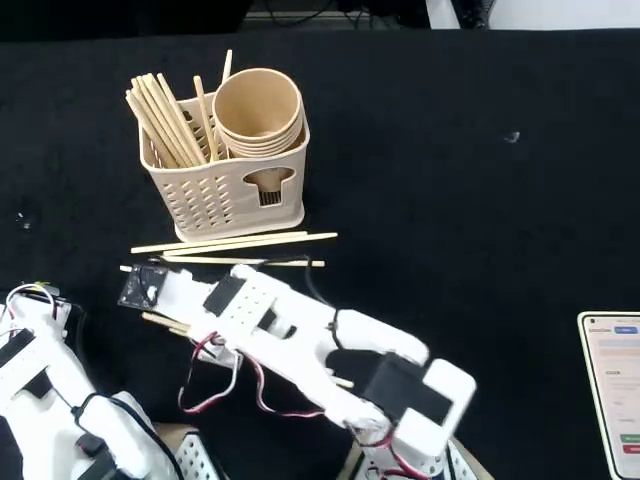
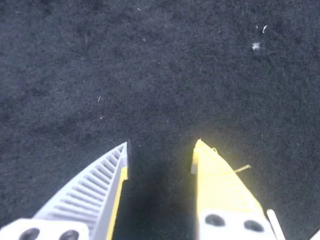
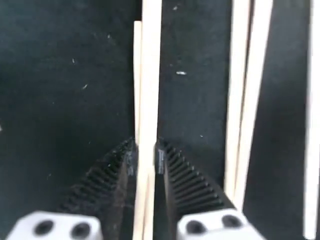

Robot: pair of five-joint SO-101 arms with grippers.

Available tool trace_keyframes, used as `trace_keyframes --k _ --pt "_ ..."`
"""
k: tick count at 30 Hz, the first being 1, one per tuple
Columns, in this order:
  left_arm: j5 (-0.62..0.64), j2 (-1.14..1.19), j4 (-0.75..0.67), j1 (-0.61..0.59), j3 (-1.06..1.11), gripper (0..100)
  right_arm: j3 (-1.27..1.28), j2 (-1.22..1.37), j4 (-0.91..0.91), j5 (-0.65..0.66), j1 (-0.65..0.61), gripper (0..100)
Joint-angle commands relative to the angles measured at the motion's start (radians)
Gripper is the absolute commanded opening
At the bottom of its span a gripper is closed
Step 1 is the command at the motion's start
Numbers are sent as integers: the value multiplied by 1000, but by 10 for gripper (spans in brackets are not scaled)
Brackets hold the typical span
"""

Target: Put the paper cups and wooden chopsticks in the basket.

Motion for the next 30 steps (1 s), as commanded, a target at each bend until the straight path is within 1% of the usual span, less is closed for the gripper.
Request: trace_keyframes --k 1,4,6,8,12,17,21,25,30 --pt "0 -14 -17 12 -19 213 -13 -111 44 6 12 11" --pt "0 -14 -17 12 -19 213 -13 -159 48 9 43 11" --pt "0 -14 -17 12 -19 213 -13 -213 49 46 74 11" --pt "0 -14 -17 12 -19 213 -13 -283 49 75 106 11" --pt "0 -14 -17 12 -19 213 -33 -450 31 91 161 10" --pt "0 -14 -17 12 -19 213 -125 -596 -54 83 206 10" --pt "0 -14 -17 12 -19 213 -243 -598 -118 78 206 10" --pt "0 -14 -17 12 -18 213 -341 -559 -244 -21 222 10" --pt "0 -14 -17 12 -18 213 -418 -504 -457 -149 250 10"
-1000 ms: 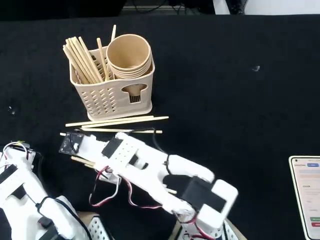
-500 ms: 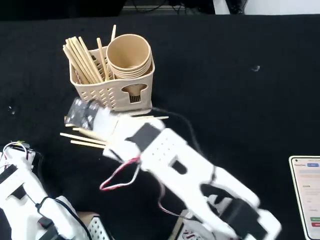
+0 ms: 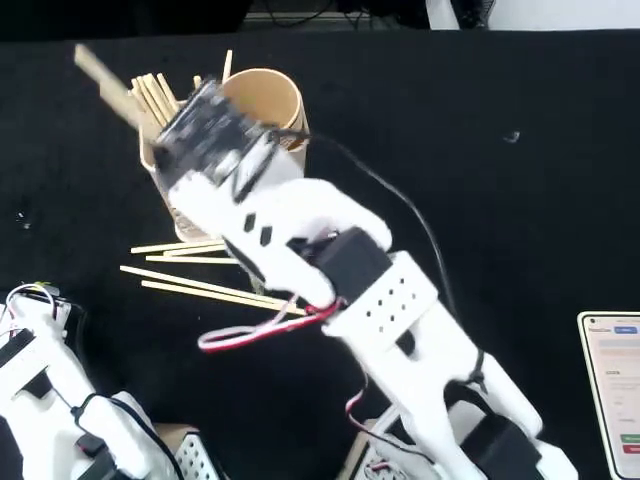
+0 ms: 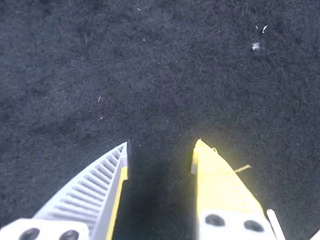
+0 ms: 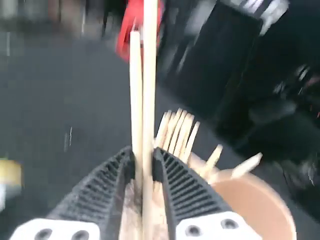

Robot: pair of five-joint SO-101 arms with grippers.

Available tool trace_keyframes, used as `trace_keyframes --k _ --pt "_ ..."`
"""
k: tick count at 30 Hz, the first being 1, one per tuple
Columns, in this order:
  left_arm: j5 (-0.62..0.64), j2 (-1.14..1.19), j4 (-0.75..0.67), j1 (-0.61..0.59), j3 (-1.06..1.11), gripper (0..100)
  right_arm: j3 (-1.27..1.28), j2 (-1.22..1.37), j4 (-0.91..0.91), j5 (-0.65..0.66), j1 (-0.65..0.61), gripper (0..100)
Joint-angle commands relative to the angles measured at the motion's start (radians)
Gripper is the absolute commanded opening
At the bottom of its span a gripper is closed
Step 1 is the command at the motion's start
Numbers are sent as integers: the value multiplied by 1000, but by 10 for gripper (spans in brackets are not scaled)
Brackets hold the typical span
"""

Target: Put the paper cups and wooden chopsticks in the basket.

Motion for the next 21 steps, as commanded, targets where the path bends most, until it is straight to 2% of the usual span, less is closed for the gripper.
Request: trace_keyframes --k 1,12,21 --pt "0 -14 -17 12 -18 213 -104 31 -137 -75 25 10" --pt "0 -14 -17 13 -19 213 -417 234 -173 -130 29 10" --pt "0 -14 -17 13 -19 213 -602 532 -235 -132 107 11"
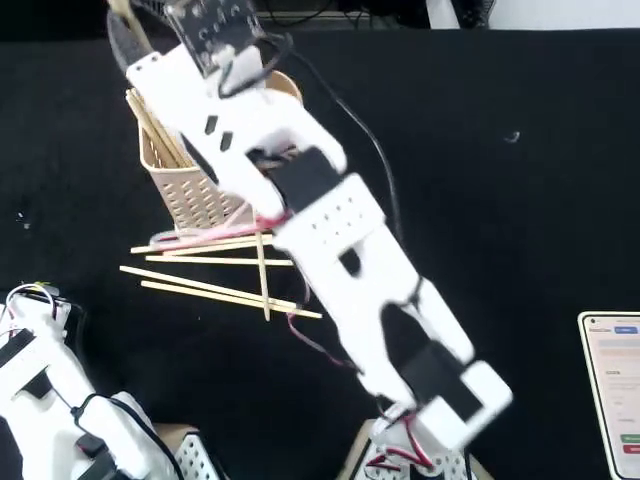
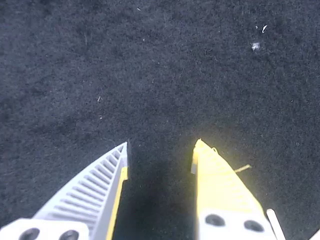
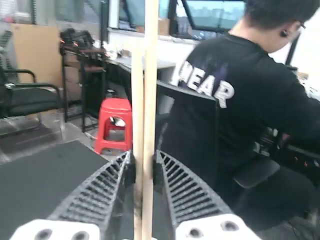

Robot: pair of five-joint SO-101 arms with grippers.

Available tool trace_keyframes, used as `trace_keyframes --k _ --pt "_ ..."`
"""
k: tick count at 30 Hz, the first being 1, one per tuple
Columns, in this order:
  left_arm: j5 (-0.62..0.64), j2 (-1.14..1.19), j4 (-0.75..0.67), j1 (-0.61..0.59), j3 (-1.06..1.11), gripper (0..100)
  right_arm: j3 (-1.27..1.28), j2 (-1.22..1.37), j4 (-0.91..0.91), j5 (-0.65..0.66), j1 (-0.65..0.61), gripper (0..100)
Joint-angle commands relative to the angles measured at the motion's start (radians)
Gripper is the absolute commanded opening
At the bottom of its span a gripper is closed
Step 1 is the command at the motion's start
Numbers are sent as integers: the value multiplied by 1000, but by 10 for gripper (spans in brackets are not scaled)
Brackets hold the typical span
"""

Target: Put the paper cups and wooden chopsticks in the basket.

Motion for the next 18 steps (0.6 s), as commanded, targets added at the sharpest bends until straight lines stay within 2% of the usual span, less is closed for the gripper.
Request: trace_keyframes --k 1,6,11,15,18 --pt "0 -14 -17 13 -19 213 -65 45 -26 -6 28 11" --pt "0 -14 -17 13 -19 213 12 16 21 -6 21 42" --pt "0 -14 -17 13 -19 213 104 -70 69 -6 12 251" --pt "0 -14 -17 13 -19 213 157 -213 181 -6 11 261" --pt "0 -14 -17 13 -19 213 232 -348 338 -6 15 261"
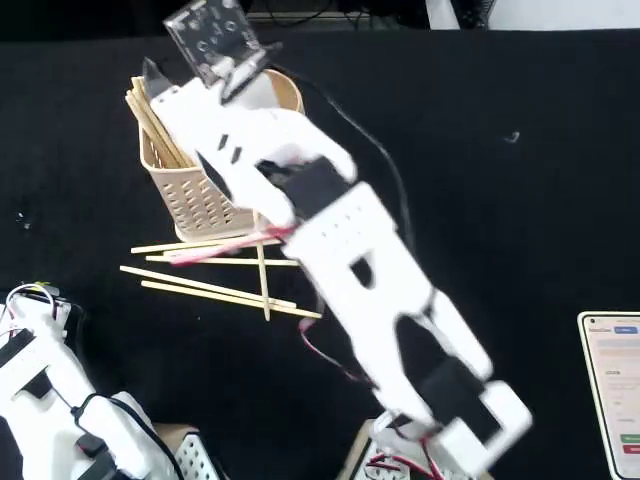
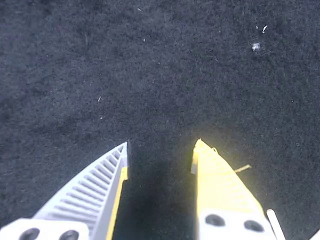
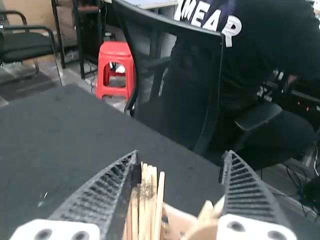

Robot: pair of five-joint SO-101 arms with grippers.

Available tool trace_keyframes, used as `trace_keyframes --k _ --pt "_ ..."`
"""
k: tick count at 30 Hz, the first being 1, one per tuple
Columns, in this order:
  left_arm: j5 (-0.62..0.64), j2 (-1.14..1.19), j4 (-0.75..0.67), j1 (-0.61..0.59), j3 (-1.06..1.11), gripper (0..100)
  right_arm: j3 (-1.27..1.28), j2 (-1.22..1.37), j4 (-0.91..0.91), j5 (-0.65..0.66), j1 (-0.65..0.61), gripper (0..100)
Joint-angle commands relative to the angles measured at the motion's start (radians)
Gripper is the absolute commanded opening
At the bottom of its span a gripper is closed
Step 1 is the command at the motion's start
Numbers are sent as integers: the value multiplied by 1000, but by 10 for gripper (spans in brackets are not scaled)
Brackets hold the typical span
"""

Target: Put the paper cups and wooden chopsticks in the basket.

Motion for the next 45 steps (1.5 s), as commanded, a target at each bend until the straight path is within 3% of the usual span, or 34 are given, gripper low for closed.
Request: trace_keyframes --k 1,4,8,15,21,30,36,45 --pt "0 -14 -17 13 -19 213 76 -211 195 -6 8 261" --pt "0 -14 -17 13 -19 213 252 -346 358 -6 -12 264" --pt "0 -14 -17 13 -18 213 587 -507 333 -6 -26 265" --pt "0 -14 -17 13 -15 213 1142 -762 -107 -6 -28 263" --pt "0 -14 -15 25 -12 213 1419 -811 -437 -6 -28 262" --pt "0 -9 -14 94 -10 213 1504 -696 -641 -6 -28 253" --pt "0 -5 -17 151 -10 213 1514 -591 -790 -6 -9 5" --pt "0 -3 -17 171 -10 213 1546 -750 -736 -6 3 10"
